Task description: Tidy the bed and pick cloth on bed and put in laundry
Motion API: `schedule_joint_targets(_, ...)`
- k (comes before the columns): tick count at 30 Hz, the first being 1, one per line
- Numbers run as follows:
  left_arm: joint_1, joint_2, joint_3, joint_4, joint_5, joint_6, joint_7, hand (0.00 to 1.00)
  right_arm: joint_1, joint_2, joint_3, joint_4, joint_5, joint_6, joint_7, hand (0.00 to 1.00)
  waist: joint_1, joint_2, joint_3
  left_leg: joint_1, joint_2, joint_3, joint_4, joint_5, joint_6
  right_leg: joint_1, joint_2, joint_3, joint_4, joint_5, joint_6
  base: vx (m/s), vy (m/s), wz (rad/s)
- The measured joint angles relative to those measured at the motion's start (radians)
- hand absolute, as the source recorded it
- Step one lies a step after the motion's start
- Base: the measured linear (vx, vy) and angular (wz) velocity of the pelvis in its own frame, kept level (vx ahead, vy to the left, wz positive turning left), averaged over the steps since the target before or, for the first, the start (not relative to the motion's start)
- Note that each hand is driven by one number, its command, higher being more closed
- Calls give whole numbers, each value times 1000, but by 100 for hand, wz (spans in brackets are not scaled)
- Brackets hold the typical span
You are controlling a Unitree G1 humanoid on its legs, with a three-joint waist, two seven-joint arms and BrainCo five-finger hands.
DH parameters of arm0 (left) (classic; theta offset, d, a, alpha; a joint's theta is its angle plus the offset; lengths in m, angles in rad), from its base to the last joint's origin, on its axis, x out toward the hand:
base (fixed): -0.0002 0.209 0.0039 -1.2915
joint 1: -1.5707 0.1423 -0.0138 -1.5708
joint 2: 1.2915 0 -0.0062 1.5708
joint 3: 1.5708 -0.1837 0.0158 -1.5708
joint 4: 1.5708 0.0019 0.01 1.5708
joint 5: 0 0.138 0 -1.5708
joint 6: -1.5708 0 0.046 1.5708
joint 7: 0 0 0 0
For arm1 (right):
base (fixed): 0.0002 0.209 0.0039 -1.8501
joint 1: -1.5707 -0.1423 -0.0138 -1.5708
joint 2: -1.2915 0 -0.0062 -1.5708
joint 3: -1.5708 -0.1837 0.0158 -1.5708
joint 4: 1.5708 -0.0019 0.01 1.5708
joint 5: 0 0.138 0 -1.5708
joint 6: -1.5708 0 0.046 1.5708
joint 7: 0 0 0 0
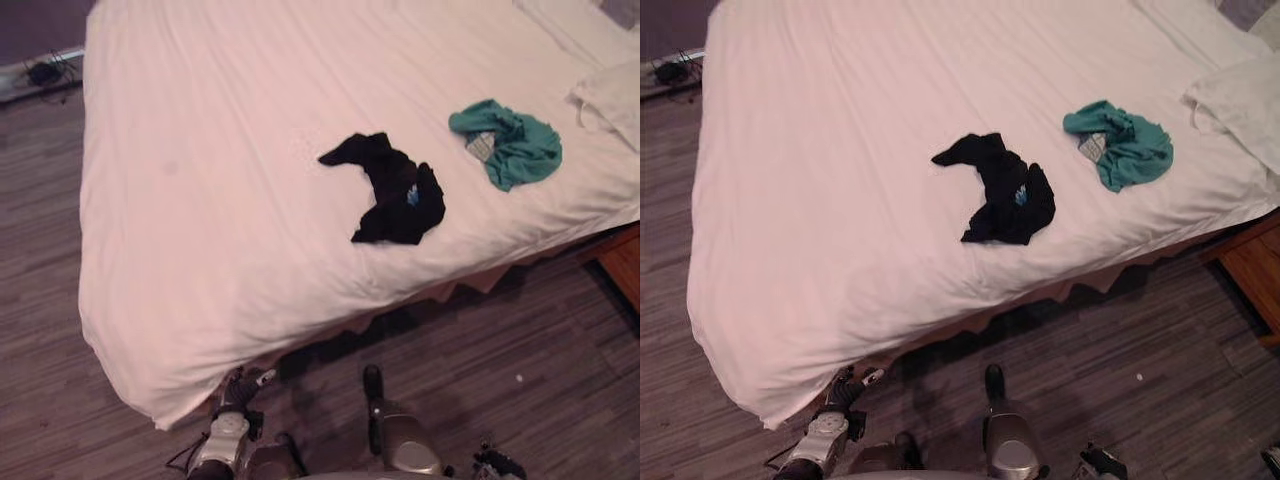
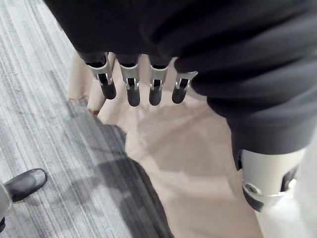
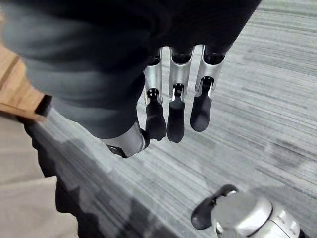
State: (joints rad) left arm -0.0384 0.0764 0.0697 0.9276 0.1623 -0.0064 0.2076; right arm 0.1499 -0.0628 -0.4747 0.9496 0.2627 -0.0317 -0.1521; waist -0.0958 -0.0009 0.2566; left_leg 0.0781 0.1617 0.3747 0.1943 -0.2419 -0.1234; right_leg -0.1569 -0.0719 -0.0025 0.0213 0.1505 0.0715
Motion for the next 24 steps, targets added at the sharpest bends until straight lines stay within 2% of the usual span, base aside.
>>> schedule_joint_targets(2, 0, 2, -19, 23, 8, 2, -11, 0, -10, 4, 0, 14, -22, 5, 2, 0, -2, -1, -1, 31, -1, 33, -15, 2, 2, -5, -2, -14, 22, -12, -5, 37, 29, -31)
schedule_joint_targets(3, 5, 0, -38, 31, 10, 3, -12, 0, -18, 7, -2, 22, -43, 13, 2, 0, -2, 0, 0, 52, 3, 65, -29, 5, 4, -25, -33, -143, 84, -67, -49, 22, 7, -55)
schedule_joint_targets(4, 20, -3, -42, 37, 23, 8, -12, 0, -26, 12, -8, 26, -60, 15, 3, 0, -2, 5, -1, 72, 8, 104, -43, 6, 2, -46, -90, -336, 180, -125, -88, 49, 17, -69)
schedule_joint_targets(5, 26, -4, -48, 44, 33, 13, -12, 0, -29, 15, -8, 28, -70, 16, 3, 0, -2, 9, -2, 85, 12, 127, -49, 6, -1, -48, -120, -428, 222, -147, -107, 124, 23, -96)
schedule_joint_targets(6, 30, 5, -73, 67, 55, 26, -13, 0, -36, 23, -7, 47, -87, 17, 4, 0, -4, 3, -17, 113, 17, 179, -57, 3, -18, -53, -174, -596, 289, -175, -118, 234, -14, -114)
schedule_joint_targets(7, 27, 9, -77, 73, 73, 30, -13, 0, -49, 23, -5, 68, -100, 17, 5, 0, -2, 6, -19, 131, 30, 225, -55, -1, -35, -58, -187, -681, 327, -182, -118, 247, -47, -125)
schedule_joint_targets(8, 22, 9, -77, 77, 87, 30, -15, 0, -58, 24, -4, 79, -111, 17, 4, 0, -2, 5, -20, 139, 29, 257, -55, 3, -43, -69, -190, -732, 349, -187, -141, 226, -81, -147)
schedule_joint_targets(9, 13, 7, -78, 86, 104, 30, -27, 0, -67, 21, 0, 89, -121, 16, 4, 0, -4, 7, -20, 169, 29, 327, -57, 7, -50, -86, -196, -813, 397, -219, -194, 150, -75, -123)
schedule_joint_targets(10, 12, 6, -79, 86, 113, 30, -32, 0, -66, 19, 0, 90, -128, 16, 4, 0, -6, 10, -19, 185, 29, 354, -58, 6, -52, -86, -193, -823, 408, -235, -207, 165, -105, -152)
schedule_joint_targets(12, -7, -3, -102, 87, 129, 29, -34, 0, -65, 18, 7, 94, -148, 17, 3, 0, -22, 14, -21, 235, 36, 440, -24, 11, -66, -96, -151, -763, 434, -295, -192, 178, -124, -136)
schedule_joint_targets(13, -19, -4, -104, 89, 140, 27, -36, 0, -65, 17, 25, 94, -154, 16, 4, 0, -26, 14, -23, 235, 69, 479, 81, 4, -77, -102, -118, -705, 429, -306, -188, 342, -197, -254)
schedule_joint_targets(14, -13, -13, -100, 89, 154, 21, -36, 0, -66, 13, 62, 93, -160, 9, 5, 0, -14, 31, -31, 183, 204, 479, 454, 63, -77, -102, -18, -569, 384, -309, -192, 332, -150, -266)
schedule_joint_targets(15, -6, -8, -99, 90, 154, 21, -36, 0, -67, 14, 73, 92, -162, 7, 4, 0, -5, 42, -33, 153, 249, 444, 574, 95, -44, -97, 11, -525, 363, -306, -197, 288, -121, -263)
schedule_joint_targets(16, -6, -10, -99, 91, 153, 20, -34, 0, -69, 11, 84, 93, -166, 6, 3, 0, 2, 48, -32, 118, 275, 397, 673, 101, -14, -90, 41, -483, 348, -304, -206, 159, 4, -186)
schedule_joint_targets(17, -1, -15, -99, 91, 152, 19, -32, 0, -80, 6, 104, 103, -174, 9, 2, 0, 8, 51, -29, 41, 284, 287, 829, 71, 30, -75, 81, -414, 333, -297, -219, 163, 18, -223)
schedule_joint_targets(18, 8, -24, -99, 91, 142, 16, -28, 0, -80, 1, 128, 116, -180, 12, -1, 0, 13, 50, -23, -35, 255, 149, 929, 43, 32, -36, 114, -339, 314, -293, -228, 242, 52, -281)
schedule_joint_targets(19, 35, -41, -97, 80, 120, 1, -20, 0, -72, -3, 143, 123, -188, 12, -2, 0, 35, 45, -17, -80, 180, 9, 919, 17, 34, 18, 143, -242, 287, -293, -229, 194, 73, -222)
schedule_joint_targets(20, 42, -45, -95, 73, 111, -5, -15, 0, -71, -5, 146, 122, -192, 12, -2, 0, 38, 39, -16, -92, 162, -19, 911, 15, 36, 28, 148, -228, 278, -293, -230, 185, 126, -216)
schedule_joint_targets(22, 50, -47, -81, 34, 84, -24, 12, 0, -77, -14, 161, 123, -218, 12, -2, 0, 63, 42, -15, -181, 66, -156, 785, 10, 44, 65, 179, -81, 251, -292, -214, 192, 173, -192)
schedule_joint_targets(23, 50, -49, -72, 34, 83, -26, 14, 0, -81, -13, 161, 123, -222, 13, -2, 0, 64, 41, -14, -198, 45, -191, 738, 8, 46, 66, 179, -58, 247, -288, -204, 166, 162, -173)
schedule_joint_targets(24, 51, -59, -61, 34, 72, -28, 17, 0, -82, -16, 159, 123, -232, 12, -1, 0, 62, 44, -16, -220, 6, -277, 606, 8, 46, 68, 177, -25, 226, -272, -180, 145, 197, -159)
